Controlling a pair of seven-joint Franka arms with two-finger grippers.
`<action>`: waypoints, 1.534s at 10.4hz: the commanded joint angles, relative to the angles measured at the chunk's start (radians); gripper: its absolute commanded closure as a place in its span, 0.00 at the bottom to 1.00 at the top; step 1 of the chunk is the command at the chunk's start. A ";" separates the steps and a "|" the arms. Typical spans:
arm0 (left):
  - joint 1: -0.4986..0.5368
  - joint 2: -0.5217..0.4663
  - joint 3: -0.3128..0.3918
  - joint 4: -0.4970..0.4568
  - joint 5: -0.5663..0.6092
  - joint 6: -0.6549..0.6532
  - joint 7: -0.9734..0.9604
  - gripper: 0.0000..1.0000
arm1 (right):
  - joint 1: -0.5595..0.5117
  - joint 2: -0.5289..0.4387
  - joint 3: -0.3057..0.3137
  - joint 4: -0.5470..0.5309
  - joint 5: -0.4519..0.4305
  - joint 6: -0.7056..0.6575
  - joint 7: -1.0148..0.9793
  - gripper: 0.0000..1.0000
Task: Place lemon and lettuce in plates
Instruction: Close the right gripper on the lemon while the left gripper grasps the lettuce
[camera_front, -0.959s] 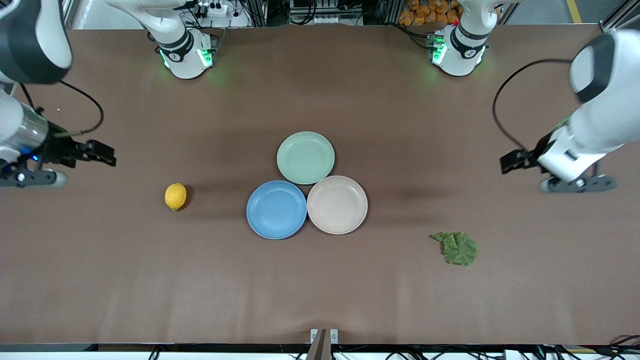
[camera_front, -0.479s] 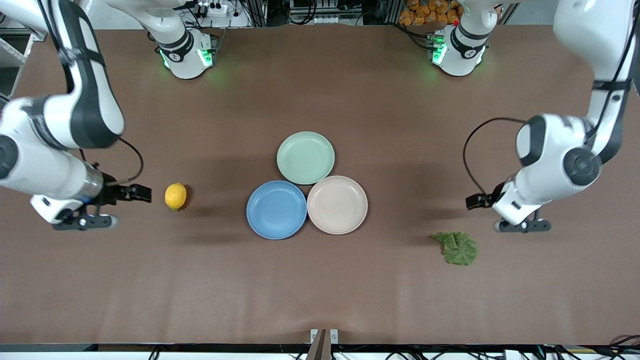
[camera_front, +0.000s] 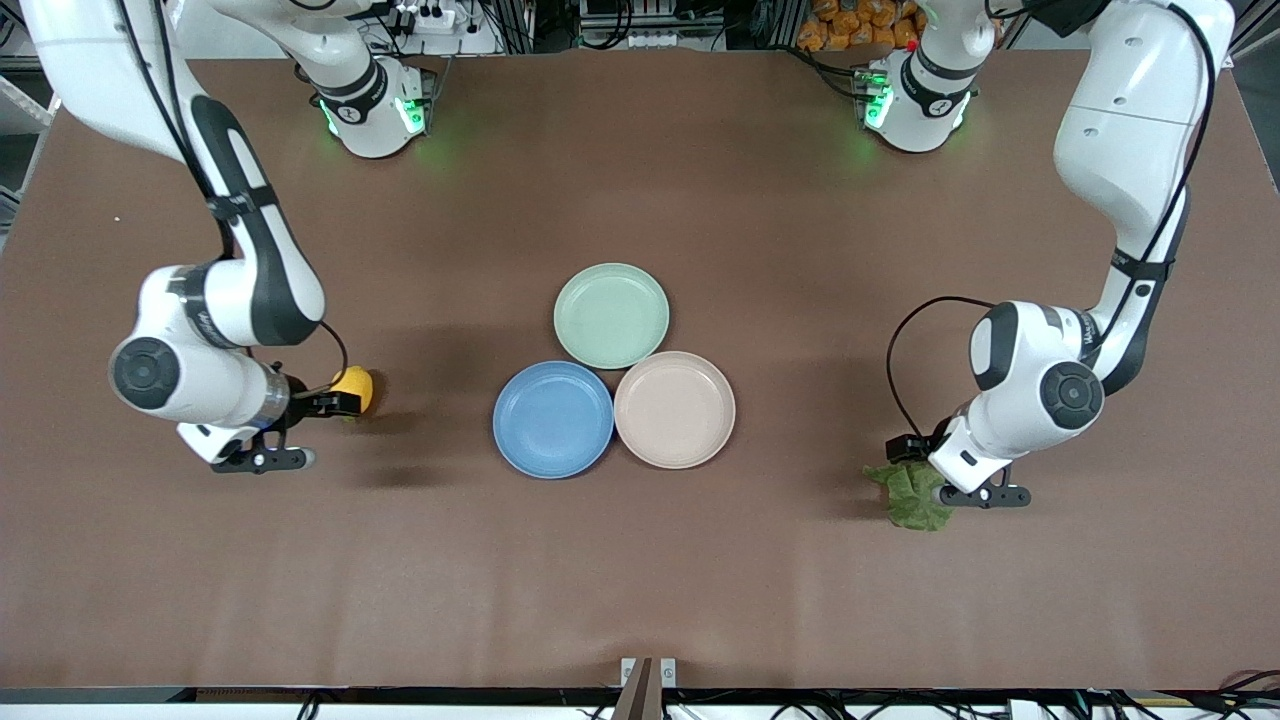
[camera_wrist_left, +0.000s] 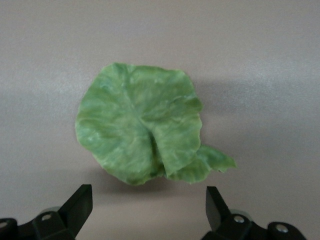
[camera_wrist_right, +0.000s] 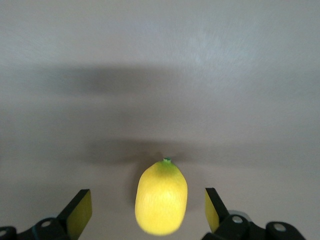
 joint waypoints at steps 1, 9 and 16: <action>-0.009 0.050 0.003 0.055 0.073 0.026 0.009 0.00 | -0.003 0.014 0.001 -0.026 0.003 0.025 0.028 0.00; -0.012 0.092 0.008 0.090 0.127 0.029 0.015 0.77 | -0.003 0.062 0.001 -0.089 0.012 0.072 0.029 0.62; -0.154 -0.076 0.000 0.090 0.134 -0.107 -0.066 1.00 | 0.066 0.086 0.079 0.143 0.025 -0.116 0.311 0.95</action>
